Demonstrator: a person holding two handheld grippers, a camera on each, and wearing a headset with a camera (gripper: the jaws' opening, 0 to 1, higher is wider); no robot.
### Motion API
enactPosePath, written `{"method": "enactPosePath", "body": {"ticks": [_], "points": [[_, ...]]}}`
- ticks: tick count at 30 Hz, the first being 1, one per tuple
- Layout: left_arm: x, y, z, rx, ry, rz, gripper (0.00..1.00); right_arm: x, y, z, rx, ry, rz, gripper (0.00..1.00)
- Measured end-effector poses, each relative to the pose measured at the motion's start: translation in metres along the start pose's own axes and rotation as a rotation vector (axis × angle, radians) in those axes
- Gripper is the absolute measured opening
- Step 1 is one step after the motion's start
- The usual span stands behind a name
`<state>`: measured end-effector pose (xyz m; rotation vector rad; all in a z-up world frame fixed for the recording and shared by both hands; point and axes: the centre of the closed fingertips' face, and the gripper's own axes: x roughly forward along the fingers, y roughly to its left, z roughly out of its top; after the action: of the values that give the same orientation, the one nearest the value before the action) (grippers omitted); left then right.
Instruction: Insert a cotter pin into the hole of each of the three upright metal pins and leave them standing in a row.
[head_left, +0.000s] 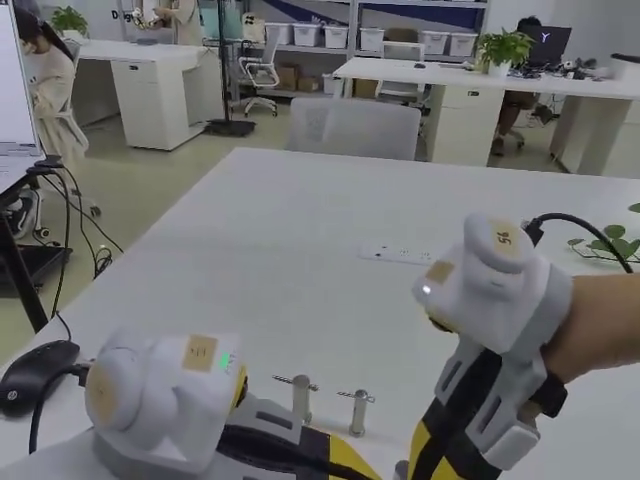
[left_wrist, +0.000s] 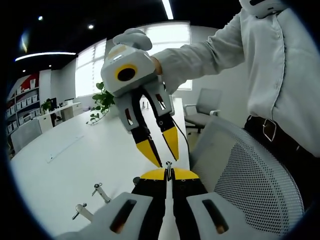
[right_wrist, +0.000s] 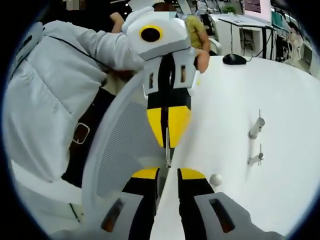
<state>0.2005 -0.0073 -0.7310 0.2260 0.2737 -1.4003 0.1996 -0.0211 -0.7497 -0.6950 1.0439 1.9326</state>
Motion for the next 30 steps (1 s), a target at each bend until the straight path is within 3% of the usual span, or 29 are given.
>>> {"method": "enactPosePath", "body": {"ticks": [3,6,17,21,26,30], "points": [[0.0,-0.001,0.001,0.023,-0.003,-0.004,0.01,0.0,0.0,0.001,0.016,-0.012,0.027,0.16],[0.0,-0.004,0.006,0.044,-0.014,-0.016,0.01,0.002,0.008,0.002,0.039,-0.026,0.087,0.15],[0.002,-0.009,0.012,0.085,-0.02,-0.041,0.01,0.005,0.014,0.004,0.05,-0.045,0.148,0.13],[0.004,-0.01,0.01,0.108,-0.004,-0.047,0.01,0.005,0.016,0.004,0.071,-0.051,0.17,0.07],[0.004,-0.009,0.008,0.112,0.002,-0.044,0.01,0.003,0.019,0.005,0.085,-0.052,0.164,0.07],[0.003,-0.004,0.003,0.079,0.009,-0.027,0.01,0.003,0.014,0.007,0.033,-0.044,0.091,0.06]]}}
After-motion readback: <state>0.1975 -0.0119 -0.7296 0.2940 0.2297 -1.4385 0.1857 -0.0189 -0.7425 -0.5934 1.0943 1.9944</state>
